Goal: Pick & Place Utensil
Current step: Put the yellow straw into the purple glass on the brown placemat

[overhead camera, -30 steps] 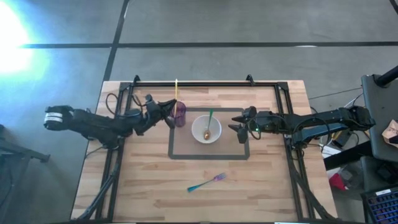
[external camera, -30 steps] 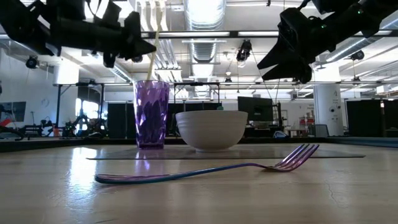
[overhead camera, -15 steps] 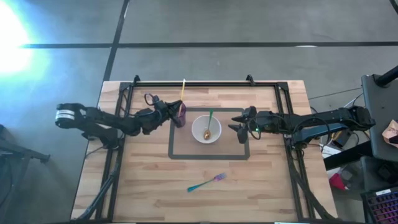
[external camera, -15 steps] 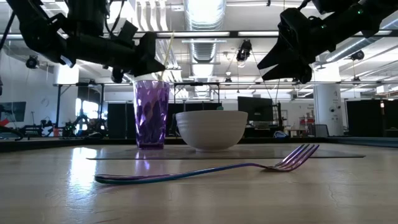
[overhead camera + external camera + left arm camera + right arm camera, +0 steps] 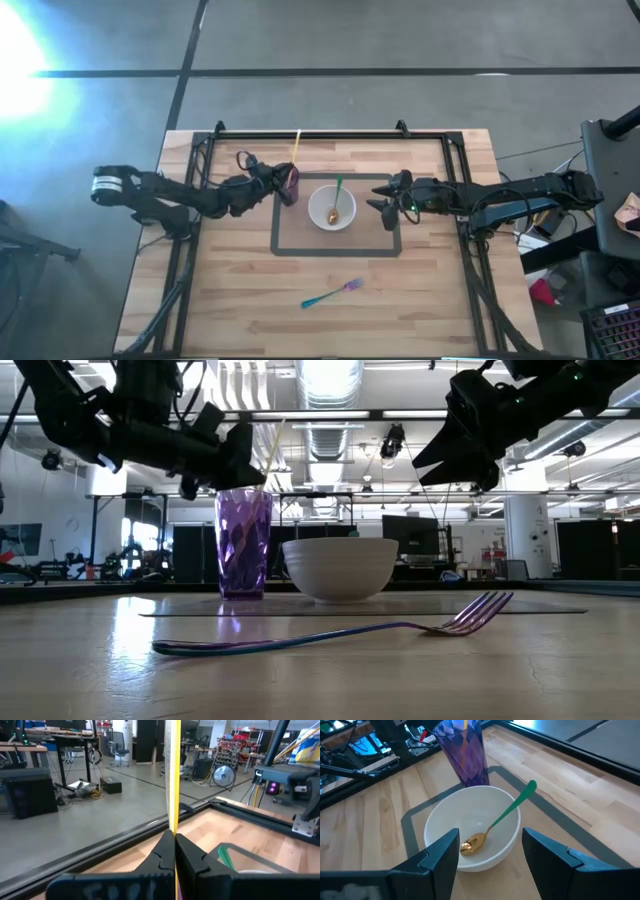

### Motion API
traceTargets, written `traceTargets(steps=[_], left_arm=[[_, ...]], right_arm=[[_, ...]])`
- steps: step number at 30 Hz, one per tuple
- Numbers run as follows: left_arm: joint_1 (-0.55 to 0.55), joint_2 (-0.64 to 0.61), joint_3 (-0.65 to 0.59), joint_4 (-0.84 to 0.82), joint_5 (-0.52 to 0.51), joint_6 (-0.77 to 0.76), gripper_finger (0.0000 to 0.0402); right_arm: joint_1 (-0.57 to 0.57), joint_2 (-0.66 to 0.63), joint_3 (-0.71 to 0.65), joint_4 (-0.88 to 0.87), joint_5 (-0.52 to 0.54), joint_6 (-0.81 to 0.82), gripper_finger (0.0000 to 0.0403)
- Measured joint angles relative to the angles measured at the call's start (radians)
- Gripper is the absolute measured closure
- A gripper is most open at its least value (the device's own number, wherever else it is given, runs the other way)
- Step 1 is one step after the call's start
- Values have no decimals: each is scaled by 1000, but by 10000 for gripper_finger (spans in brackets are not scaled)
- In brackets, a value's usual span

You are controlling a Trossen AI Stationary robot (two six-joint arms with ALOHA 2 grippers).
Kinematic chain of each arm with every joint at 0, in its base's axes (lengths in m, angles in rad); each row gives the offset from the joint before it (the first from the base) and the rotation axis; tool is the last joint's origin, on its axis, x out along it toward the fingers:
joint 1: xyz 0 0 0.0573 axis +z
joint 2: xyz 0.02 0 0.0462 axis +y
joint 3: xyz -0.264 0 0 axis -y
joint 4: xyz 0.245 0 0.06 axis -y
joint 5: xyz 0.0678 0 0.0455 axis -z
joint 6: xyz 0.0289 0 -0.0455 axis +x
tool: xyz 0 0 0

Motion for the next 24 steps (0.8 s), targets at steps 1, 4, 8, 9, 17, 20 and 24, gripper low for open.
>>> traceTargets(steps=[1, 4, 8, 9, 17, 20, 24], left_arm=[[0, 0, 0, -7, 0, 0, 401], [0, 0, 0, -30, 0, -9, 402], [0, -1, 0, -35, 0, -9, 401], [0, -1, 0, -36, 0, -3, 401], [0, -1, 0, -37, 0, 4, 401], [0, -1, 0, -37, 0, 5, 401], [0, -1, 0, -37, 0, 9, 401]], right_arm=[[0, 0, 0, 0, 0, 0, 193], [0, 0, 0, 0, 0, 0, 193], [0, 0, -3, -1, 0, 0, 193], [0, 0, -3, -1, 0, 0, 193], [0, 0, -3, -1, 0, 0, 193], [0, 0, -3, -1, 0, 0, 193], [0, 0, -3, -1, 0, 0, 193]])
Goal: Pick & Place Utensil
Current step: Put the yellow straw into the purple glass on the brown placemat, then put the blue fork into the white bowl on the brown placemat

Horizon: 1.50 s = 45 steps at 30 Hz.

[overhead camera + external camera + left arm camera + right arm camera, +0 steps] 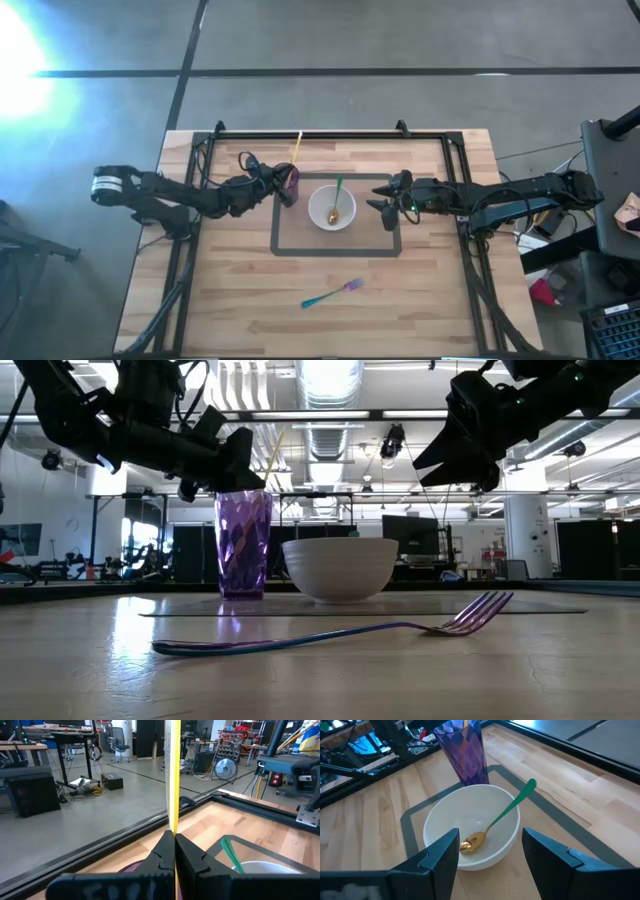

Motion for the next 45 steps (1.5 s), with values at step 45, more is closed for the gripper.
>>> traceTargets(steps=[45], left_arm=[[-8, -223, 0, -139, 36, 13, 275]], right_arm=[[76, 0, 22, 0, -15, 71, 193]])
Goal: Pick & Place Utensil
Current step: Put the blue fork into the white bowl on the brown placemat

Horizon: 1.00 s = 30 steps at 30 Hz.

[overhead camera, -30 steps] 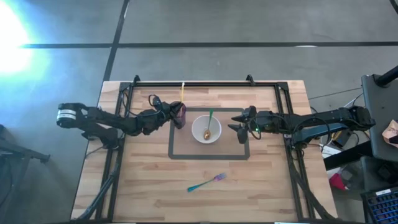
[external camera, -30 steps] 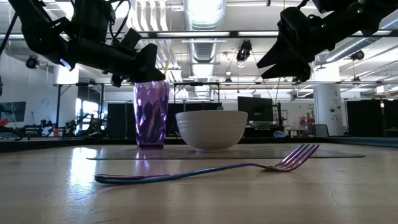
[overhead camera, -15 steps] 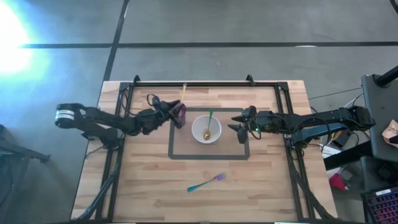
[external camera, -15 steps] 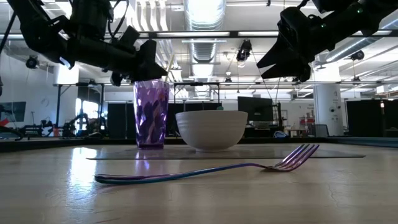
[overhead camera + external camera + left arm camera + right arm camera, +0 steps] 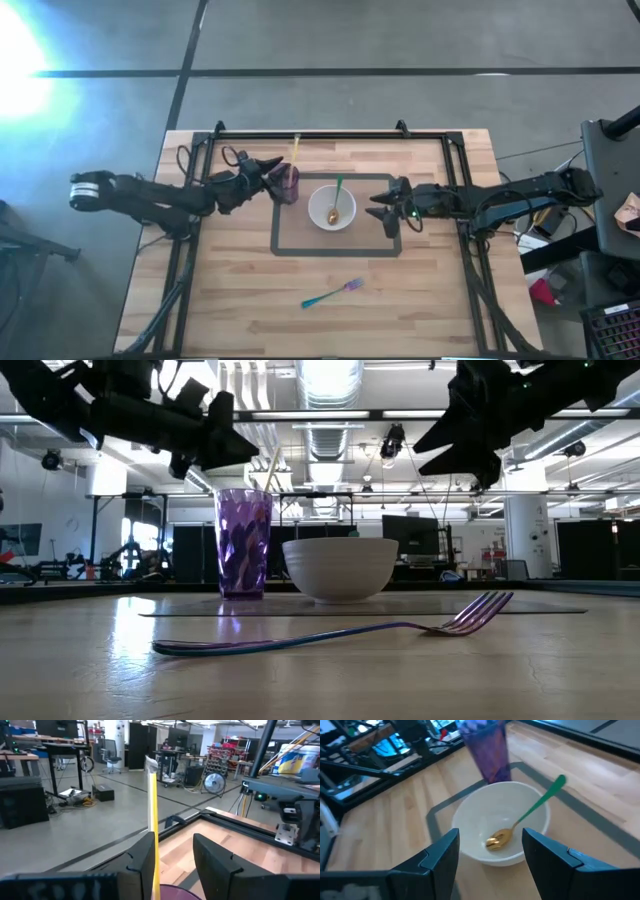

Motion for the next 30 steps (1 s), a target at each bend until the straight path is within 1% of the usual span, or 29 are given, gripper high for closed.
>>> traceTargets(steps=[5, 9, 15, 20, 24, 30], left_arm=[[-18, -78, 0, -87, 11, -2, 275], [-38, -129, 0, -150, 80, -2, 277], [-85, -170, 0, -217, 183, -3, 278], [-150, -171, 0, -223, 209, 16, 278], [-217, -171, 0, -251, 210, 32, 278], [-313, -168, 0, -269, 210, 27, 278]], right_arm=[[74, 0, 13, 0, 2, 60, 193], [149, 0, 14, 1, 4, 99, 193], [248, 9, 14, 6, 16, 195, 193], [303, 42, 14, 7, 16, 268, 193], [334, 86, 17, 6, 15, 266, 193], [348, 179, 69, 3, -3, 162, 193]])
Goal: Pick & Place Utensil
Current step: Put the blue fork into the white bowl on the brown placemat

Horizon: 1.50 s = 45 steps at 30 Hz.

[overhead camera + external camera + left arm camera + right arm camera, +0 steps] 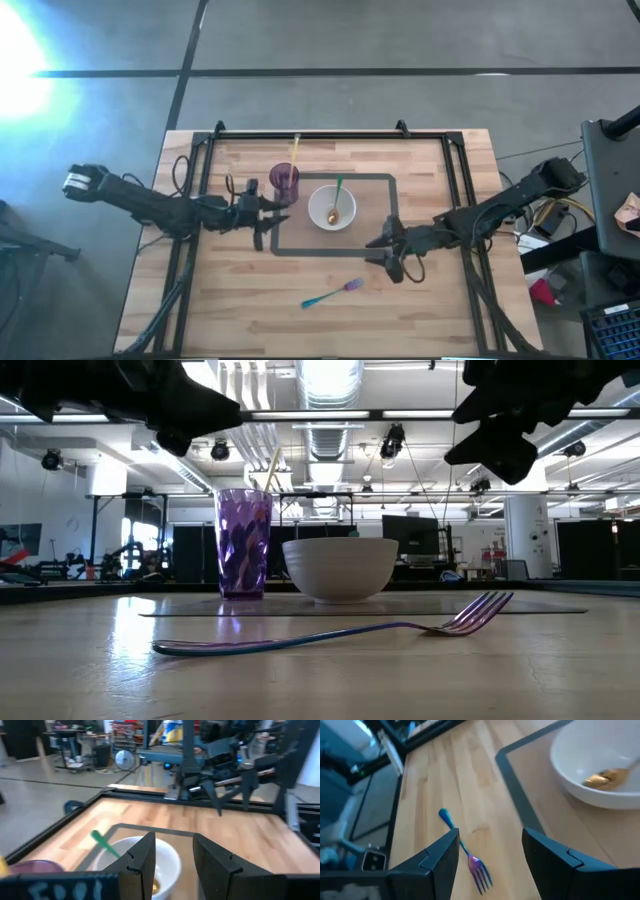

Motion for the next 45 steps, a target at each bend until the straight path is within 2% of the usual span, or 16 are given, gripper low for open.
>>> traceTargets(steps=[8, 17, 28, 38, 45], left_arm=[[-26, -2, 0, 3, -7, -5, 278], [-27, 3, 0, -41, -9, -91, 280], [-28, 3, 0, -72, -9, -111, 283], [-27, -3, 0, -84, -11, -98, 284], [-26, -4, 24, -82, -43, -109, 287]], right_arm=[[0, 150, 152, -60, -117, -217, 193], [8, 334, 398, -366, -119, -319, 193], [39, 555, 660, -535, -128, -551, 193], [38, 678, 748, -558, -204, -701, 193], [27, 711, 750, -513, -276, -724, 193]])
